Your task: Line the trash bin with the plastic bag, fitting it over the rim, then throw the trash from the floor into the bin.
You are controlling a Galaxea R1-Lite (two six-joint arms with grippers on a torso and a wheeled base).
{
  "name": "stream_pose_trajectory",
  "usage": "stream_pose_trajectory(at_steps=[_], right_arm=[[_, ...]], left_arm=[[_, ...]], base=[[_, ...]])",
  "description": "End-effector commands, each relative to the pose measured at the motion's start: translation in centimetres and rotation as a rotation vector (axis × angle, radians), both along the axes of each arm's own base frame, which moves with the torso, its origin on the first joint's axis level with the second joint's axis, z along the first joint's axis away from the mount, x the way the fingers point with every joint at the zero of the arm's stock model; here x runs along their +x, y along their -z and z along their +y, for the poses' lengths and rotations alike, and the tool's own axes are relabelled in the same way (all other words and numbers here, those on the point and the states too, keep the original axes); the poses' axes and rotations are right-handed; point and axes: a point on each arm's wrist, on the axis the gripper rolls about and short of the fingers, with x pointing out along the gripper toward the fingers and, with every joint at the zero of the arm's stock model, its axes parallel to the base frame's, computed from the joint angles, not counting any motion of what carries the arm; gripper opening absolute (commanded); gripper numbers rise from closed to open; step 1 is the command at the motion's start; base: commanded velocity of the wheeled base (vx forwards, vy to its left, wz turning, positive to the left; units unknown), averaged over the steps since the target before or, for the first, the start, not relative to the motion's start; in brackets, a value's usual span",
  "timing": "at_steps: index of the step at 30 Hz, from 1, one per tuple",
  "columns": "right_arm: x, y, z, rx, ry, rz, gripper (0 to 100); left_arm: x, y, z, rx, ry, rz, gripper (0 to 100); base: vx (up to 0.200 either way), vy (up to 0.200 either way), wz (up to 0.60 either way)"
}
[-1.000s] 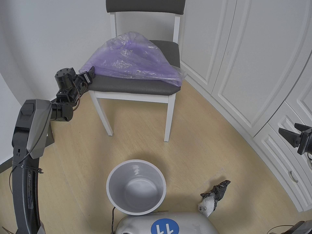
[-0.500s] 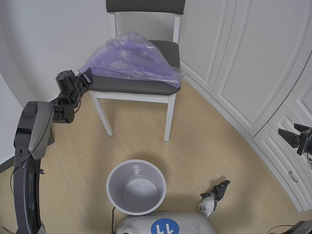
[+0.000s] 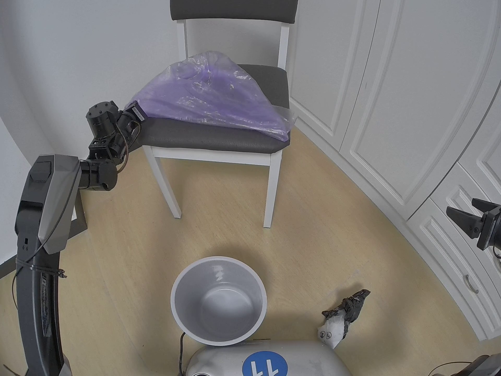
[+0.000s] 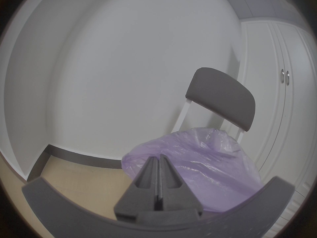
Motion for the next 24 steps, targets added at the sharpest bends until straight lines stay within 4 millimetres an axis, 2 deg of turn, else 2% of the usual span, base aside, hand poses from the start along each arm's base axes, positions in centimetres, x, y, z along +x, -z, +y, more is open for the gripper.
stream_pose_trajectory(at_steps=[1, 2, 3, 4, 6, 9, 11, 12, 13, 15, 16, 18, 19, 20, 24], right_arm=[[-0.3, -0.3, 0.1, -0.001, -0.007, -0.017, 100], [-0.3, -0.3, 0.1, -0.001, -0.007, -0.017, 100], [-0.4, -0.4, 0.1, -0.001, -0.005, -0.020, 100], [-0.4, -0.4, 0.1, -0.001, -0.005, -0.020, 100], [-0.5, -0.6, 0.1, -0.005, -0.003, -0.027, 100], [-0.4, -0.7, 0.1, -0.007, 0.000, -0.031, 100], [-0.4, -0.7, 0.0, -0.007, 0.001, -0.032, 100], [-0.2, -0.8, 0.1, -0.007, 0.000, -0.031, 100], [-0.1, -0.7, 0.1, -0.006, -0.002, -0.026, 100], [-0.1, -0.7, 0.1, -0.006, -0.002, -0.024, 100], [0.4, -0.4, 0.2, -0.005, -0.016, -0.001, 100], [0.7, 0.0, 0.6, -0.001, -0.045, 0.023, 100], [0.7, 0.0, 0.7, 0.000, -0.050, 0.026, 100], [1.1, 0.5, 1.3, 0.002, -0.089, 0.050, 100], [1.7, 1.5, 2.4, 0.028, -0.146, 0.112, 100]], left_arm=[[-3.3, -3.2, -1.3, 0.000, 0.024, -0.023, 0], [-3.6, -3.4, -1.6, 0.001, 0.029, -0.026, 0], [-4.8, -3.7, -2.5, 0.000, 0.049, -0.036, 0], [-4.8, -3.7, -2.5, 0.000, 0.049, -0.036, 0], [-7.7, -4.1, -4.8, 0.003, 0.103, -0.049, 0], [-10.0, -4.5, -6.8, 0.005, 0.153, -0.060, 0], [-10.6, -4.6, -7.4, 0.007, 0.166, -0.064, 0], [-12.3, -5.6, -8.9, 0.007, 0.203, -0.076, 0], [-13.2, -6.2, -9.5, 0.003, 0.209, -0.083, 0], [-13.3, -6.2, -9.6, 0.004, 0.210, -0.083, 0], [-15.9, -8.0, -11.6, -0.015, 0.218, -0.111, 0], [-18.0, -8.8, -13.0, -0.028, 0.212, -0.114, 0], [-18.4, -8.9, -13.1, -0.030, 0.208, -0.113, 0], [-20.6, -9.4, -14.2, -0.047, 0.193, -0.106, 0], [-25.1, -10.7, -15.9, -0.095, 0.210, -0.126, 0]], base=[[0.000, 0.000, 0.00], [0.000, 0.000, 0.00], [0.000, 0.000, 0.00], [0.000, 0.000, 0.00], [0.000, 0.000, 0.00], [0.000, 0.000, 0.00], [0.000, 0.000, 0.00], [0.000, 0.000, 0.00], [0.000, 0.000, 0.00], [0.000, 0.000, 0.00], [0.000, 0.000, 0.00], [0.000, 0.000, 0.00], [0.000, 0.000, 0.00], [0.000, 0.000, 0.00], [0.000, 0.000, 0.00]])
